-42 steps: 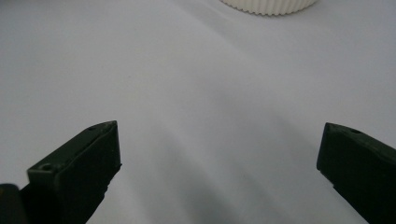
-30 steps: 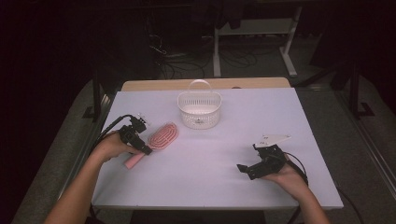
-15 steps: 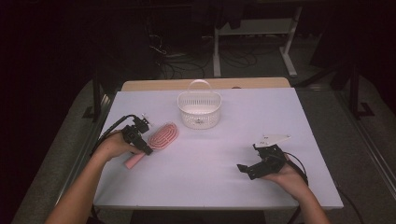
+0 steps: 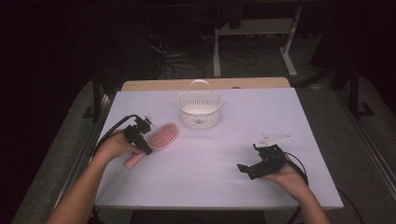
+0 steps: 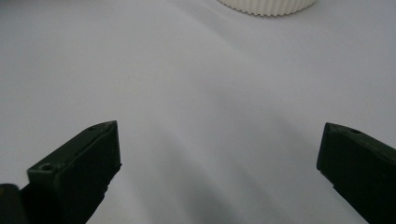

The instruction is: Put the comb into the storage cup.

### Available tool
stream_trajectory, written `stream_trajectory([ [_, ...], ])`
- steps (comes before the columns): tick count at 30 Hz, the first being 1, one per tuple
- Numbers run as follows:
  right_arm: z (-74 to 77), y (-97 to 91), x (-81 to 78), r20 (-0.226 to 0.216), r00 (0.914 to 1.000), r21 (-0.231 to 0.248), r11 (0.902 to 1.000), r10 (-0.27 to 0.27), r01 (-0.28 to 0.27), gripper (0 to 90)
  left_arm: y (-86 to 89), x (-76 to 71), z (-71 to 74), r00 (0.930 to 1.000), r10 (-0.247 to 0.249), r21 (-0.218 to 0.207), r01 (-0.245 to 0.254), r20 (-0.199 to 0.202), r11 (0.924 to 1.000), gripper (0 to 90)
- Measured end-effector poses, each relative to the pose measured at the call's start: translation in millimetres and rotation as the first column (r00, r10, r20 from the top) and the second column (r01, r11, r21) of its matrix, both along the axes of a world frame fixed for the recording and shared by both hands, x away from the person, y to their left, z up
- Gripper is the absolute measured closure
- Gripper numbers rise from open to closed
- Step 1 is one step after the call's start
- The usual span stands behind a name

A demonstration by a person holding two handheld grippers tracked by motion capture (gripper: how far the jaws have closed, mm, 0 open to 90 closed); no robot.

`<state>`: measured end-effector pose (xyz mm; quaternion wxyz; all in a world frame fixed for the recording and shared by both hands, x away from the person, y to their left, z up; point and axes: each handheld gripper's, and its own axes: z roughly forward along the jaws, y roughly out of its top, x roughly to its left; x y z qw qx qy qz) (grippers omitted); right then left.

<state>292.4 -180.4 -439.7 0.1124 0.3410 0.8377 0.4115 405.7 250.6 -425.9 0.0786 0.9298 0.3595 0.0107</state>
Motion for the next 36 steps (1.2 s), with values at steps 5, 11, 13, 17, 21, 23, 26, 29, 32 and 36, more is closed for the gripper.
stream_trajectory([
  [5,-0.2,0.2,0.1,0.003,1.0,-0.002,1.0,0.001,-0.001,0.0,-4.0,-0.3,-0.3,0.9999,-0.004,0.04,0.003,0.015,0.9992,64.7],
  [11,-0.2,0.2,0.0,0.003,1.0,-0.002,1.0,0.001,-0.001,0.0,-4.0,-0.3,-0.4,0.9998,-0.003,0.045,0.002,0.02,0.999,67.5],
  [13,-0.3,0.4,0.0,0.003,1.0,-0.003,1.0,0.002,-0.002,0.0,-3.9,-0.3,-0.4,0.9998,-0.004,0.046,0.003,0.021,0.9989,68.7],
  [17,-0.2,0.3,0.0,0.003,1.0,-0.003,1.0,0.002,-0.002,0.0,-3.6,-0.1,-0.4,0.9998,-0.008,0.045,0.007,0.02,0.999,69.2],
  [21,-0.3,0.5,-0.2,0.003,1.0,-0.004,1.0,0.001,-0.001,0.0,-3.1,-0.5,-0.4,0.9997,-0.012,0.042,0.011,0.023,0.9991,69.4],
  [23,-0.3,0.6,-0.1,0.003,1.0,-0.003,1.0,0.002,-0.002,0.0,-3.0,-0.7,-0.4,0.9996,-0.012,0.041,0.011,0.023,0.9991,69.5],
  [26,-0.4,0.6,0.0,0.003,1.0,-0.005,1.0,0.002,-0.002,0.0,-2.7,-0.4,-0.3,0.9997,-0.012,0.041,0.011,0.023,0.9991,69.7],
  [29,-0.4,0.4,-0.2,0.002,1.0,-0.003,1.0,0.001,-0.001,0.0,-2.6,-0.3,-0.3,0.9997,-0.007,0.038,0.006,0.023,0.9993,70.0],
  [32,-0.4,0.3,-0.1,0.0,1.0,-0.003,1.0,0.0,0.0,0.0,-1.7,0.5,0.0,0.9998,-0.01,0.036,0.01,0.019,0.9993,70.4],
  [36,-0.5,0.2,0.1,0.0,1.0,-0.003,1.0,0.0,0.0,0.0,-0.4,0.7,0.0,0.9997,-0.014,0.025,0.013,0.02,0.9996,70.5],
])
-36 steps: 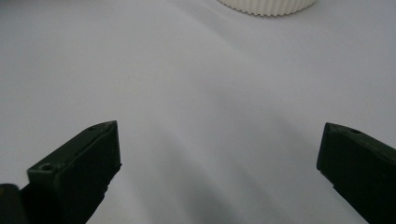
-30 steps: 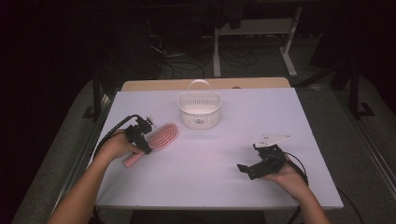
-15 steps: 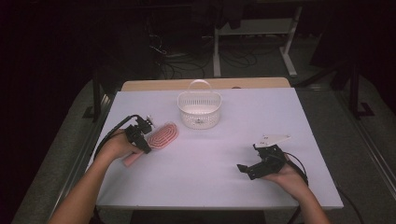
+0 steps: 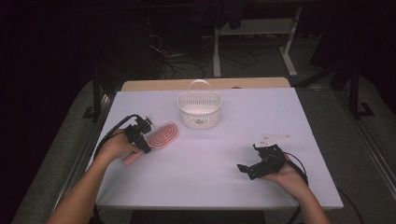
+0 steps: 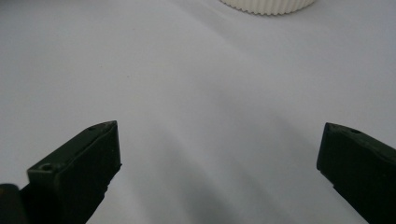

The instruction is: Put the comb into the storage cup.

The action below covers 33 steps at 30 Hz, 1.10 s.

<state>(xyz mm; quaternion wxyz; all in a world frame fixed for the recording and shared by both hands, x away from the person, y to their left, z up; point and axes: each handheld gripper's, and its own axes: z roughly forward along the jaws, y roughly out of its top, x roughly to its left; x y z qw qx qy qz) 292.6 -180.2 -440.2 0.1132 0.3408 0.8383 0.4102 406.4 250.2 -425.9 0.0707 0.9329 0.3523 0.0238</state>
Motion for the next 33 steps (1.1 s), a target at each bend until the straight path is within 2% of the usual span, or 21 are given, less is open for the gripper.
stream_trajectory([
  [10,0.1,-0.4,0.1,-0.001,1.0,0.001,1.0,-0.002,0.002,0.0,5.7,-1.2,0.8,0.9999,0.004,-0.037,-0.004,0.009,0.9993,70.7],
  [22,0.1,-0.6,0.4,-0.001,1.0,0.003,1.0,-0.003,0.003,0.0,14.9,-3.8,11.6,0.9993,0.017,-0.092,-0.014,0.034,0.9957,70.7],
  [30,0.1,-0.5,0.6,-0.001,1.0,0.003,1.0,-0.002,0.002,0.0,24.6,-6.2,24.3,0.9978,0.026,-0.159,-0.016,0.061,0.9871,70.6],
  [33,0.2,-0.5,0.5,-0.002,1.0,0.003,1.0,-0.003,0.003,0.0,27.4,-7.9,29.2,0.9969,0.027,-0.192,-0.012,0.074,0.9813,70.6],
])
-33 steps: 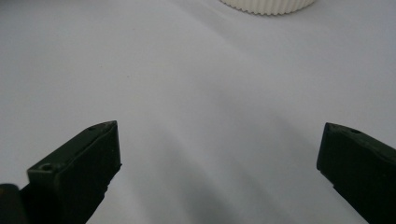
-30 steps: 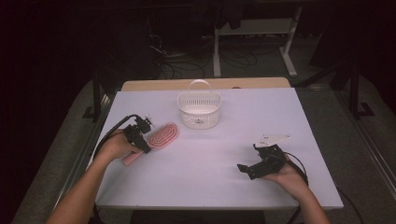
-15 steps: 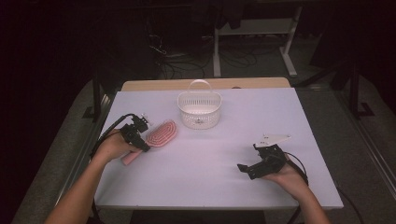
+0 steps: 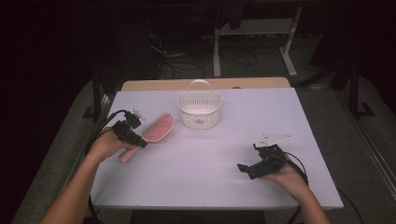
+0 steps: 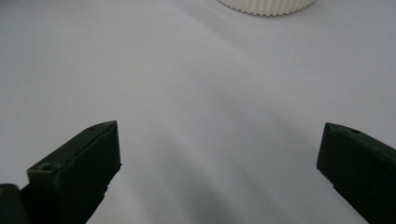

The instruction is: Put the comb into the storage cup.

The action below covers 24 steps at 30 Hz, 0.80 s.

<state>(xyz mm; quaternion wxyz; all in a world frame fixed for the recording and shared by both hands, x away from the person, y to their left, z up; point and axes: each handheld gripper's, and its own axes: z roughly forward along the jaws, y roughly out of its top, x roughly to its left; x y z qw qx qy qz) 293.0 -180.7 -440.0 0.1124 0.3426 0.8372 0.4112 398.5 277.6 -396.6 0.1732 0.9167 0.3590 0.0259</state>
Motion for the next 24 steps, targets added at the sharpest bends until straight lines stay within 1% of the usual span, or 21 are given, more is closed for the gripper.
stream_trajectory([
  [3,0.0,0.0,0.1,0.0,1.0,0.001,1.0,0.0,0.0,0.0,1.9,-1.1,3.9,0.9999,-0.008,-0.026,0.008,0.011,0.9996,70.6],
  [4,0.0,0.0,0.1,0.0,1.0,0.0,1.0,0.0,0.0,0.0,2.3,-1.8,5.3,0.9999,-0.004,-0.042,0.005,0.013,0.9991,70.6],
  [9,0.0,0.0,0.2,0.0,1.0,0.0,1.0,0.0,0.0,0.0,3.7,-2.6,10.6,0.9995,-0.017,-0.101,0.019,0.026,0.9947,70.6],
  [10,0.0,0.0,0.2,0.0,1.0,0.0,1.0,0.001,-0.001,0.0,3.7,-2.7,11.3,0.9995,-0.02,-0.116,0.023,0.026,0.993,70.6],
  [15,0.0,-0.3,0.1,0.0,1.0,0.001,1.0,0.0,0.0,0.0,3.3,-4.0,16.1,0.9979,-0.031,-0.167,0.04,0.057,0.9851,70.6],
  [19,0.0,-0.3,0.1,0.001,1.0,0.001,1.0,0.0,0.0,0.0,3.6,-4.2,19.2,0.9965,-0.023,-0.201,0.039,0.081,0.9788,70.6],
  [20,0.0,-0.3,0.0,0.0,1.0,0.001,1.0,0.001,-0.001,0.0,3.6,-4.6,19.8,0.9959,-0.017,-0.213,0.036,0.088,0.9763,70.6],
  [24,0.0,-0.2,0.0,0.001,1.0,0.001,1.0,0.001,-0.001,0.0,3.6,-5.2,22.5,0.9941,-0.018,-0.245,0.044,0.107,0.9685,70.5],
])
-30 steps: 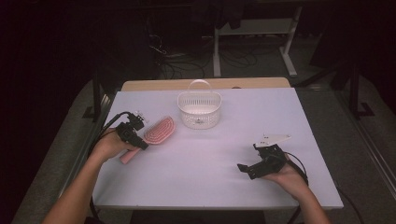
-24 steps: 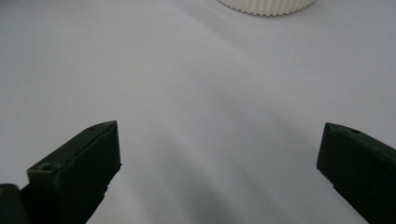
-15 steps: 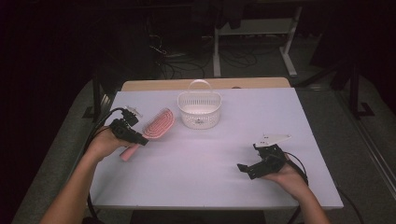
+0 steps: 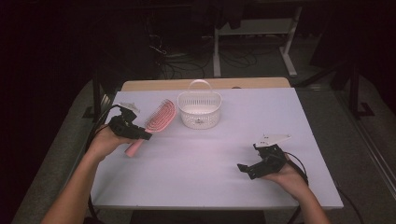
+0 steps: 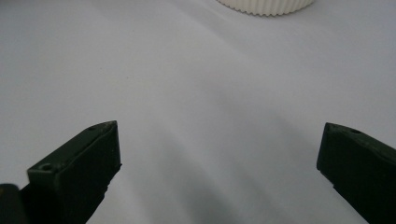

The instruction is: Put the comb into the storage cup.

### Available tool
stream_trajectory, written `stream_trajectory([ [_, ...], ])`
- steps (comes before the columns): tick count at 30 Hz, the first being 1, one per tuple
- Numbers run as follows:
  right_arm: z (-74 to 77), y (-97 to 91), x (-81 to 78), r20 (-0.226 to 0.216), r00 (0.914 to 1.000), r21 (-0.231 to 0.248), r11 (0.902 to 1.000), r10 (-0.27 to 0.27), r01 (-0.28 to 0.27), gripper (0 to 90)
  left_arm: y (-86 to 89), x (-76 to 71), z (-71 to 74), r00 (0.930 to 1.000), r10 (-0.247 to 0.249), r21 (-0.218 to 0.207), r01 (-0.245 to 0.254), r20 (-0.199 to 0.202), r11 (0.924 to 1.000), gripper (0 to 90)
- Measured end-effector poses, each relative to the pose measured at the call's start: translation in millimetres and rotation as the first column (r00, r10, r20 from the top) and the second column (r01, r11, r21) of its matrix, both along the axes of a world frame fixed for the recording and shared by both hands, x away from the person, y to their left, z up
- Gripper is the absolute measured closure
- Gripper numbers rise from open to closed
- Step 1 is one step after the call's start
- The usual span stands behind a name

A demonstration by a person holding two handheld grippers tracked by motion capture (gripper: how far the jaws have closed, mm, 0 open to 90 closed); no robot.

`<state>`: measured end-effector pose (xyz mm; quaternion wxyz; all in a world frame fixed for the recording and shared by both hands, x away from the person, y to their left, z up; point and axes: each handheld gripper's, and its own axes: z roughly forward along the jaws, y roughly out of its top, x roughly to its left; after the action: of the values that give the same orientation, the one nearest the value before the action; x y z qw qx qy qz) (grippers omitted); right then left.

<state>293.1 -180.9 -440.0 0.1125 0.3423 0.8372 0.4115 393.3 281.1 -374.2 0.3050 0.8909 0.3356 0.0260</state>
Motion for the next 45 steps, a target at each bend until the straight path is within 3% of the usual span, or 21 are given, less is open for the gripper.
stream_trajectory([
  [20,0.0,0.1,-0.1,-0.001,1.0,-0.001,1.0,0.001,-0.001,0.0,-6.3,1.8,12.1,0.9941,0.017,-0.105,-0.006,0.107,0.9944,70.6],
  [45,0.3,-0.4,0.1,0.001,1.0,0.005,1.0,0.001,-0.001,0.0,-32.4,14.2,36.2,0.978,0.005,-0.217,0.042,0.208,0.9752,70.5],
])
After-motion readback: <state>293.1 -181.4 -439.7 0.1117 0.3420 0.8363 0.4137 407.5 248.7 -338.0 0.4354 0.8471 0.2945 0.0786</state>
